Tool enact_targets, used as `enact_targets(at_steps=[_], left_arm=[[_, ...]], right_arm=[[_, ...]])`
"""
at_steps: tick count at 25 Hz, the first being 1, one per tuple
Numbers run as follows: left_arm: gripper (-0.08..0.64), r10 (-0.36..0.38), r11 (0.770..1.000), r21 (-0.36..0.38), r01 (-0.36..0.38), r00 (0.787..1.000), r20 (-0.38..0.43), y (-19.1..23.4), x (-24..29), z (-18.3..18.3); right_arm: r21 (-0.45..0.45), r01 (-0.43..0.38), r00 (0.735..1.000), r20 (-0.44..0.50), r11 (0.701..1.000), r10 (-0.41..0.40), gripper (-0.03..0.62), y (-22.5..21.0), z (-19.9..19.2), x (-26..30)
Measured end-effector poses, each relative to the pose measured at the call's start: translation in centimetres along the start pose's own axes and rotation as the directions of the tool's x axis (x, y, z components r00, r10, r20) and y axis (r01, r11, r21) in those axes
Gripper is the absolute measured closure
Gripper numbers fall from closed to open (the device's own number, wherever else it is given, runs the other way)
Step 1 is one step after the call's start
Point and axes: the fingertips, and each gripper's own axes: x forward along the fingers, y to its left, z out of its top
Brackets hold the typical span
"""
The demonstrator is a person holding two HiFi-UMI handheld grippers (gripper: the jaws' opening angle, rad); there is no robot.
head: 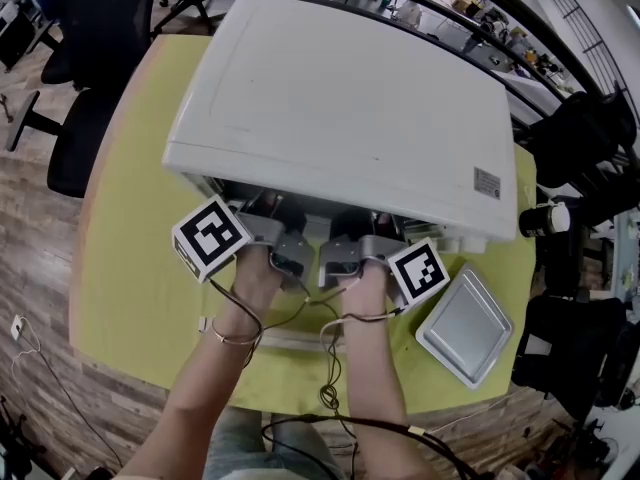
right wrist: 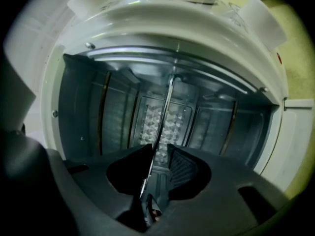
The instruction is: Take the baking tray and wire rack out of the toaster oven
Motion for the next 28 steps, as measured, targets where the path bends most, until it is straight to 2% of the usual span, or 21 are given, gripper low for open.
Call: enact_targets(at_steps=[5, 7, 9, 14, 18, 28], left_arm=[[0.522, -0.005, 1.0, 0.007, 0.005, 1.0, 0.0, -0.3, 0.0, 0.0], [0.529, -0.029, 0.999, 0.014, 0.029, 1.0, 0.003, -0.6, 0.2, 0.1], [0.535, -0.038, 0.999, 0.016, 0.038, 0.999, 0.005, -0.7, 0.2, 0.1], [0.548, 0.009, 1.0, 0.015, -0.009, 1.0, -0.004, -0.5, -0.1, -0.1], [0.55, -0.022, 1.0, 0.011, 0.022, 1.0, 0.0, -0.7, 0.0, -0.1], [0.552, -0.008, 1.0, -0.004, 0.008, 1.0, 0.001, -0.8, -0.9, -0.3]], right_arm=[[-0.027, -0.008, 1.0, 0.003, 1.0, 0.008, 0.579, 0.6, 0.1, 0.1], [-0.028, -0.008, 1.0, 0.003, 1.0, 0.008, 0.594, 0.8, 0.1, 0.2], [-0.028, -0.007, 1.0, 0.005, 1.0, 0.007, 0.597, 0.9, 0.0, 0.2], [-0.028, -0.006, 1.0, 0.013, 1.0, 0.006, 0.597, 0.8, 0.1, 0.1], [-0.029, -0.008, 1.0, 0.011, 1.0, 0.009, 0.595, 0.8, 0.0, 0.0], [-0.023, -0.003, 1.0, 0.003, 1.0, 0.003, 0.595, 0.9, -0.3, -0.7]])
